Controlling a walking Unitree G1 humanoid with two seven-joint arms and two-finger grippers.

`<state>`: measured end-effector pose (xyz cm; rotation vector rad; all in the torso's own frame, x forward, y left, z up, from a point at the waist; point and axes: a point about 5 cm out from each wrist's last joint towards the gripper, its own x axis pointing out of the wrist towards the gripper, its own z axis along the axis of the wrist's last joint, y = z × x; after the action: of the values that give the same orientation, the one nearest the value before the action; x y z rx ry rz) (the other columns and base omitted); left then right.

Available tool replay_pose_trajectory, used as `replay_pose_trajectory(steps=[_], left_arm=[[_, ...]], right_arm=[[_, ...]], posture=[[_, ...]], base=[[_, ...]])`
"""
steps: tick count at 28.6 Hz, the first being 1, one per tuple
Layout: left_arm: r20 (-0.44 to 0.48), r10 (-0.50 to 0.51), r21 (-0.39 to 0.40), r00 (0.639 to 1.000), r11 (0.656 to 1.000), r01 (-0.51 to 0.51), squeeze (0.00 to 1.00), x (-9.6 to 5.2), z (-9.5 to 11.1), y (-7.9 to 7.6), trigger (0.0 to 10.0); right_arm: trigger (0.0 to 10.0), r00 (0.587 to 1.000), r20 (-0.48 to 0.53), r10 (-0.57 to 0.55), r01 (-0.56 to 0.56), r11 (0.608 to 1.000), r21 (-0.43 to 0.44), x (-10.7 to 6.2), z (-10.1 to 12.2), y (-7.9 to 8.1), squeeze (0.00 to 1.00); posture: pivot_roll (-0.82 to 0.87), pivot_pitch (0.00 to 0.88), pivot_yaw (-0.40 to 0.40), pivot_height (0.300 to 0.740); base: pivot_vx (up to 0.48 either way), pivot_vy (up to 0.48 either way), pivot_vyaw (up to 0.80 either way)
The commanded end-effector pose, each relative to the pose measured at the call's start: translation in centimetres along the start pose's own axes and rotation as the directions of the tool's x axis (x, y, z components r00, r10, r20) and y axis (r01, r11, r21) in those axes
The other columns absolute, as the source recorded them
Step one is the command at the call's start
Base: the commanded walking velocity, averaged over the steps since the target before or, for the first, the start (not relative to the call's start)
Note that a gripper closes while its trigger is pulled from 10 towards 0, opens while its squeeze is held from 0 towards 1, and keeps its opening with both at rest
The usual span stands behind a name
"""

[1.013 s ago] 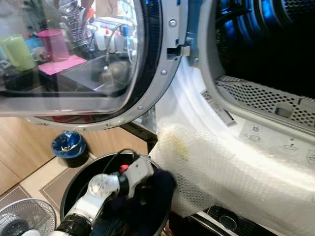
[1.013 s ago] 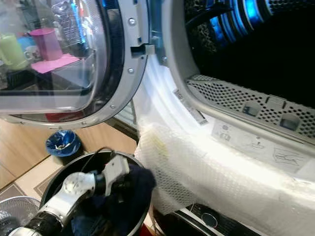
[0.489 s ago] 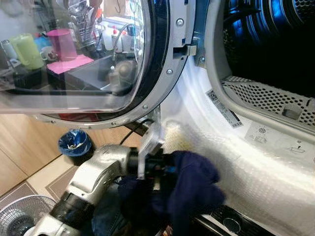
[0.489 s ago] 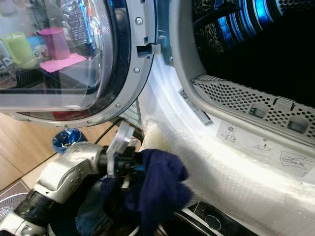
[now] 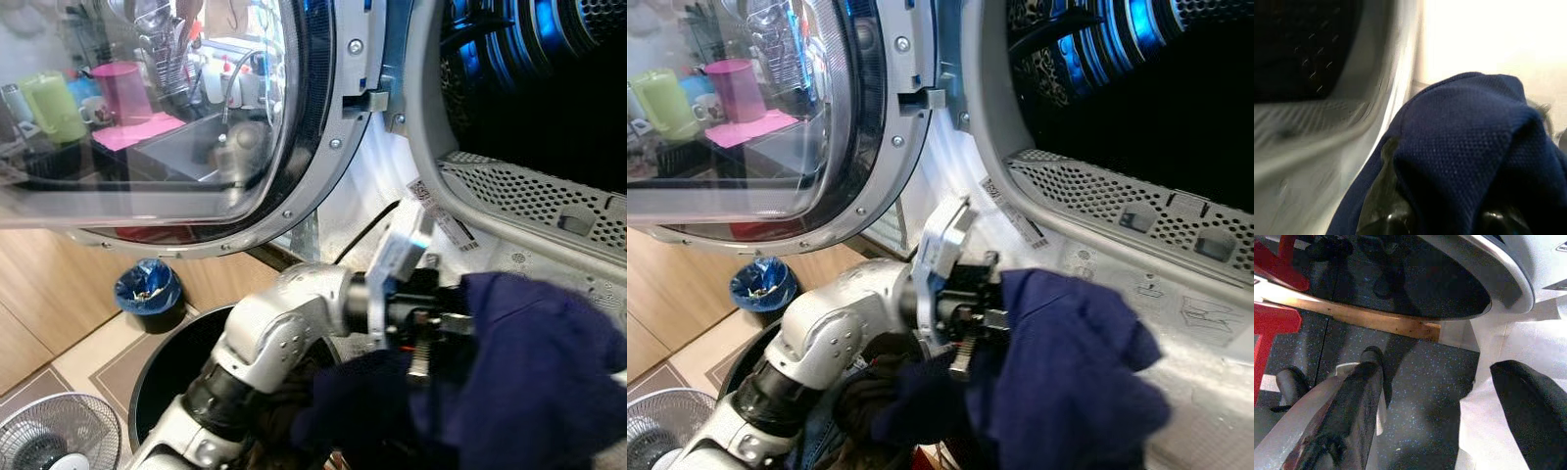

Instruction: Clothes washing

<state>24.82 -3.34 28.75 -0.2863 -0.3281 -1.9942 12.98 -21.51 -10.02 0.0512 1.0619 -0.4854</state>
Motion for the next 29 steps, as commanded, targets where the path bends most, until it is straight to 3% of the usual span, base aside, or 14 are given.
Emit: replay_pose_trajectory(steps=[1,5,8,11,13,14,15,16,19,23,26,27,28,29], left_arm=[[0.035,-0.031,0.036,0.999,0.999,0.029,0.0,0.8,1.2,0.0,0.0],[0.082,-0.058,0.035,0.995,0.998,0.055,0.0,2.0,1.8,0.2,0.0],[0.061,-0.065,0.015,0.996,0.998,0.064,0.0,2.0,1.0,0.1,0.0],[-0.029,-0.065,-0.034,0.997,0.997,0.064,0.0,0.2,-0.9,-0.5,0.0],[-0.096,0.005,-0.051,0.995,0.999,-0.01,0.0,-1.7,-2.4,-0.5,0.0],[-0.125,0.05,-0.059,0.991,0.997,-0.057,0.0,-2.9,-3.1,-0.5,0.0],[-0.125,0.05,-0.059,0.991,0.997,-0.057,0.0,-2.9,-3.1,-0.5,0.0],[-0.159,0.083,-0.059,0.984,0.994,-0.094,0.0,-3.9,-3.8,-0.7,0.0],[-0.219,0.149,-0.067,0.964,0.984,-0.167,0.0,-5.9,-5.3,-1.3,0.0],[-0.218,0.189,-0.08,0.957,0.974,-0.211,0.0,-6.4,-6.0,-1.7,0.0],[-0.224,0.2,-0.076,0.954,0.972,-0.222,0.0,-6.5,-6.3,-1.9,0.0],[-0.226,0.204,-0.078,0.952,0.971,-0.227,0.0,-6.6,-6.4,-1.9,0.0],[-0.229,0.205,-0.079,0.952,0.971,-0.228,0.0,-6.7,-6.4,-2.0,0.0],[-0.237,0.202,-0.077,0.95,0.971,-0.226,0.0,-6.8,-6.5,-2.0,0.0]], right_arm=[[10.0,1.0,-0.016,-0.004,0.004,1.0,0.006,-0.1,-0.5,0.0,0.0],[10.0,1.0,-0.014,-0.007,0.008,1.0,0.015,-0.1,-0.5,0.0,0.0],[10.0,1.0,-0.012,-0.01,0.01,1.0,0.024,-0.1,-0.5,0.0,0.0],[10.0,1.0,0.015,-0.004,0.004,1.0,0.019,-0.1,-0.3,-0.1,0.0],[10.0,0.998,0.044,0.052,-0.052,0.999,0.005,-0.1,-0.1,-0.1,0.0],[10.0,0.99,0.076,0.118,-0.116,0.993,-0.031,-0.1,0.2,-0.1,0.0],[10.0,0.99,0.076,0.118,-0.116,0.993,-0.031,-0.1,0.2,-0.1,0.0],[10.0,0.976,0.106,0.189,-0.179,0.979,-0.093,-0.2,0.4,0.0,0.0],[10.0,0.948,0.128,0.292,-0.25,0.929,-0.272,-0.4,0.1,-1.9,0.0],[10.0,0.924,0.18,0.338,-0.266,0.904,-0.334,-0.7,0.5,-4.4,0.0],[10.0,0.875,0.255,0.412,-0.315,0.884,-0.346,-1.4,1.7,-6.2,0.0],[10.0,0.832,0.309,0.46,-0.341,0.865,-0.369,-2.2,2.7,-7.2,0.14],[10.0,0.813,0.327,0.482,-0.352,0.854,-0.384,-2.6,3.1,-7.6,0.2],[10.0,0.778,0.336,0.531,-0.393,0.829,-0.398,-3.4,3.6,-8.2,0.89]], posture=[[0.09,0.004,0.057,0.74],[0.08,0.003,0.063,0.74],[0.07,0.001,0.07,0.74],[0.06,0.002,0.075,0.74],[0.06,0.004,0.073,0.74],[0.06,0.004,0.073,0.74],[0.06,0.004,0.073,0.74],[0.06,0.009,0.066,0.74],[0.06,0.008,0.054,0.74],[0.06,0.005,0.044,0.74],[0.06,0.002,0.043,0.74],[0.05,0.0,0.045,0.74],[0.05,0.0,0.045,0.74],[0.05,0.0,0.045,0.74]], base=[[0.0,0.0,0.0],[0.0,0.0,0.0],[0.0,0.0,0.0],[0.0,0.0,0.0],[0.0,0.0,0.0],[0.0,0.0,0.0],[0.0,0.0,0.0],[0.0,0.0,0.0],[0.0,0.0,0.0],[0.0,0.0,0.0],[0.0,0.0,0.0],[0.0,0.0,0.0],[0.0,0.0,0.0],[0.0,0.0,0.0]])
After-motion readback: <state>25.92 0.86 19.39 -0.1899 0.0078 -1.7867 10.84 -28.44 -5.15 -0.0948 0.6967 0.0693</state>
